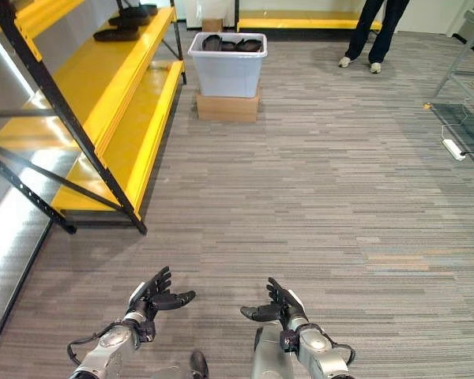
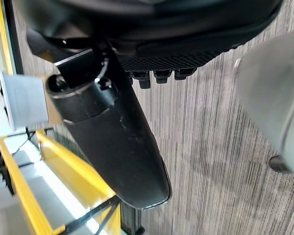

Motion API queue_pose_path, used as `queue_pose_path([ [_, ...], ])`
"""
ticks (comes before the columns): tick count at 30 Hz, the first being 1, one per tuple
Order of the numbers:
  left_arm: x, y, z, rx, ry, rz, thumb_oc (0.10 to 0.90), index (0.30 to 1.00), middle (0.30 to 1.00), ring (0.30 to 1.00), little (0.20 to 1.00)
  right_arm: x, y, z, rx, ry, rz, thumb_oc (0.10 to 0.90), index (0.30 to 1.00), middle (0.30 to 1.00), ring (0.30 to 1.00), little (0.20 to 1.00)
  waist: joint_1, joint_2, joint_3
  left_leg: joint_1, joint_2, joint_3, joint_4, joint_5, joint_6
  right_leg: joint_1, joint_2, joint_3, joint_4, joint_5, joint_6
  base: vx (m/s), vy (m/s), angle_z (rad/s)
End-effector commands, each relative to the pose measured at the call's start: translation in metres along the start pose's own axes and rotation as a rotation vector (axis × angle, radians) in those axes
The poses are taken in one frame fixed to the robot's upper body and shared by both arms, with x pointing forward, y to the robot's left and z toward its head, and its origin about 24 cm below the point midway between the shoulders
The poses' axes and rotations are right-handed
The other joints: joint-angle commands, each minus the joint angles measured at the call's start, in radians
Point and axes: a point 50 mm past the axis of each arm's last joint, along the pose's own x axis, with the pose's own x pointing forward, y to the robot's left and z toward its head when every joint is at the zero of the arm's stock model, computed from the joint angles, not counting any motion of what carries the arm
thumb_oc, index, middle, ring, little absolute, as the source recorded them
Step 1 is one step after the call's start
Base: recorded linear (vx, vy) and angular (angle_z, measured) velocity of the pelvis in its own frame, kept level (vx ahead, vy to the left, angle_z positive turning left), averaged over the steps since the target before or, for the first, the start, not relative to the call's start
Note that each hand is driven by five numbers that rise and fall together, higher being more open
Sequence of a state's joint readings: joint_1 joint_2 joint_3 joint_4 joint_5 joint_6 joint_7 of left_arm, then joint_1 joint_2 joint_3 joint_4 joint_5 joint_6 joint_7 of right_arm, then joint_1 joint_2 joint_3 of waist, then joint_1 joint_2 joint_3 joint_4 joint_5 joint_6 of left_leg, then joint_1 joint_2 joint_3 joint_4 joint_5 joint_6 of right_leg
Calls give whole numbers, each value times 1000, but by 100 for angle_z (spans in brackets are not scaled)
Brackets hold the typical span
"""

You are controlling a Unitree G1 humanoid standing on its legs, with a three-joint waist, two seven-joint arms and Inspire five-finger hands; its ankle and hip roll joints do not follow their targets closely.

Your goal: Move parts from the plastic box to the shelf.

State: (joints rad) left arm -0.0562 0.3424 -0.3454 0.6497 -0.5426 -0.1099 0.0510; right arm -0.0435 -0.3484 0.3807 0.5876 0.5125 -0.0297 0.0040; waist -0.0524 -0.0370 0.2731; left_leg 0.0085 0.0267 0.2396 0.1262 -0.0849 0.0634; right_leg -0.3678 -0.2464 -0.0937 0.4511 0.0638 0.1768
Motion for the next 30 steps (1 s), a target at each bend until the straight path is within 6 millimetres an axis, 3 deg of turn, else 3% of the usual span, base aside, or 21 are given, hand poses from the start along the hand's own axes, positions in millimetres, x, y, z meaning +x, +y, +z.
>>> queue_pose_path([
  [1,4,-1,52,9,-235,-50,900,1000,1000,1000,1000,8,5,57,-8,-252,19,900,1000,1000,1000,1000,-33,-37,-60,192,84,-72,120,-217,-78,44,-36,-50,-195,92,22,330,-149,14],
  [3,4,-1,52,9,-235,-50,900,1000,1000,1000,1000,8,5,57,-8,-251,19,900,1000,1000,1000,1000,-34,-33,-57,194,87,-73,121,-219,-79,49,-33,-53,-196,92,22,237,-102,13],
  [4,4,-1,49,0,-227,-45,900,1000,1000,1000,1000,7,3,53,-18,-234,9,900,1000,1000,1000,1000,-37,-33,-68,263,116,-80,113,-241,-99,20,-40,-76,-207,126,38,520,-217,9],
  [6,3,-2,39,-21,-193,-41,900,1000,1000,1000,1000,6,-1,42,-6,-189,-14,900,1000,1000,1000,1000,-51,-21,-124,348,179,-85,73,-243,-116,1,-17,-91,-100,72,22,580,-261,30],
  [7,3,-2,39,-21,-193,-41,900,1000,1000,1000,1000,6,-1,42,-6,-189,-14,900,1000,1000,1000,1000,-51,-21,-124,349,179,-85,73,-243,-116,1,-17,-91,-100,72,22,394,-220,51],
  [8,3,-4,38,-21,-188,-48,900,1000,1000,1000,1000,5,-6,36,-5,-170,-29,900,1000,1000,1000,1000,-60,-12,-156,377,220,-75,59,-220,-131,-8,-4,-123,-30,11,11,211,-122,42],
  [9,3,-4,38,-21,-188,-48,900,1000,1000,1000,1000,5,-6,36,-5,-169,-29,900,1000,1000,1000,1000,-61,-11,-157,377,221,-75,58,-220,-133,-10,-4,-124,-26,7,10,401,-251,32],
  [12,1,-7,40,-41,-194,-64,900,1000,1000,1000,1000,2,-11,34,-20,-162,-32,900,1000,1000,1000,1000,-79,4,-202,401,302,-64,35,-112,-150,-47,44,-140,99,-100,-32,303,-251,12],
  [14,2,-9,42,-40,-200,-71,900,1000,1000,1000,1000,2,-14,35,-34,-165,-37,900,1000,1000,1000,1000,-65,9,-209,323,367,-91,177,66,-151,-19,108,-149,100,-146,-90,195,-287,-5],
  [15,2,-9,42,-40,-200,-71,900,1000,1000,1000,1000,2,-14,35,-33,-165,-37,900,1000,1000,1000,1000,-68,10,-212,318,368,-94,176,70,-152,-19,108,-152,93,-142,-92,188,-531,-74],
  [16,2,-10,49,-44,-217,-74,900,1000,1000,1000,1000,3,-16,37,-19,-174,-50,900,1000,1000,1000,1000,-37,-16,-204,98,400,-203,518,232,-115,50,187,-153,44,-186,-171,157,-541,-81],
  [17,2,-11,52,-53,-227,-84,900,1000,1000,1000,1000,3,-17,41,-15,-187,-46,900,1000,1000,1000,1000,-11,-38,-176,7,359,-253,663,234,-86,91,209,-141,14,-191,-199,237,-639,-64],
  [18,2,-13,53,-51,-227,-86,900,1000,1000,1000,1000,3,-16,44,-24,-199,-40,900,1000,1000,1000,1000,4,-47,-154,-63,335,-299,774,195,-72,125,224,-136,19,-223,-205,49,-263,-15],
  [19,3,-13,54,-50,-229,-87,900,1000,1000,1000,1000,3,-16,45,-22,-201,-41,900,1000,1000,1000,1000,0,-53,-155,-84,332,-300,778,209,-61,121,219,-147,2,-202,-216,113,-190,-19],
  [20,3,-16,58,-44,-241,-99,900,1000,1000,1000,1000,2,-19,46,-32,-202,-51,900,1000,1000,1000,1000,15,-60,-131,-158,298,-306,806,125,-61,162,224,-137,-2,-233,-209,124,-124,-32],
  [21,4,-18,60,-45,-245,-105,900,1000,1000,1000,1000,0,-24,46,-29,-204,-67,900,1000,1000,1000,1000,18,-61,-111,-238,274,-265,781,76,-69,204,221,-145,-31,-236,-203,186,-123,-11],
  [22,5,-20,61,-45,-251,-113,900,1000,1000,1000,1000,-1,-26,47,-27,-209,-76,900,1000,1000,1000,1000,24,-67,-100,-288,263,-213,719,85,-69,223,213,-150,-61,-219,-205,224,-17,23],
  [23,5,-22,60,-36,-248,-121,900,1000,1000,1000,1000,-2,-30,45,-32,-203,-89,900,1000,1000,1000,1000,28,-58,-89,-316,276,-183,635,61,-100,250,215,-141,-59,-250,-189,290,137,34],
  [24,7,-24,63,-25,-260,-131,900,1000,1000,1000,1000,-3,-31,46,-34,-212,-95,900,1000,1000,1000,1000,55,-54,-65,-347,264,-126,361,138,-113,287,208,-119,-87,-242,-181,381,215,1],
  [27,8,-25,63,-22,-262,-126,900,1000,1000,1000,1000,-3,-28,40,-36,-198,-85,900,1000,1000,1000,1000,84,-31,-62,-383,256,-107,139,267,-152,376,216,-108,-108,-283,-171,452,247,-45],
  [30,6,-22,61,-32,-257,-119,900,1000,1000,1000,1000,-4,-26,35,-42,-175,-79,900,1000,1000,1000,1000,91,-36,-81,-331,241,-116,124,227,-138,408,182,-97,-113,-294,-148,328,188,-41],
])
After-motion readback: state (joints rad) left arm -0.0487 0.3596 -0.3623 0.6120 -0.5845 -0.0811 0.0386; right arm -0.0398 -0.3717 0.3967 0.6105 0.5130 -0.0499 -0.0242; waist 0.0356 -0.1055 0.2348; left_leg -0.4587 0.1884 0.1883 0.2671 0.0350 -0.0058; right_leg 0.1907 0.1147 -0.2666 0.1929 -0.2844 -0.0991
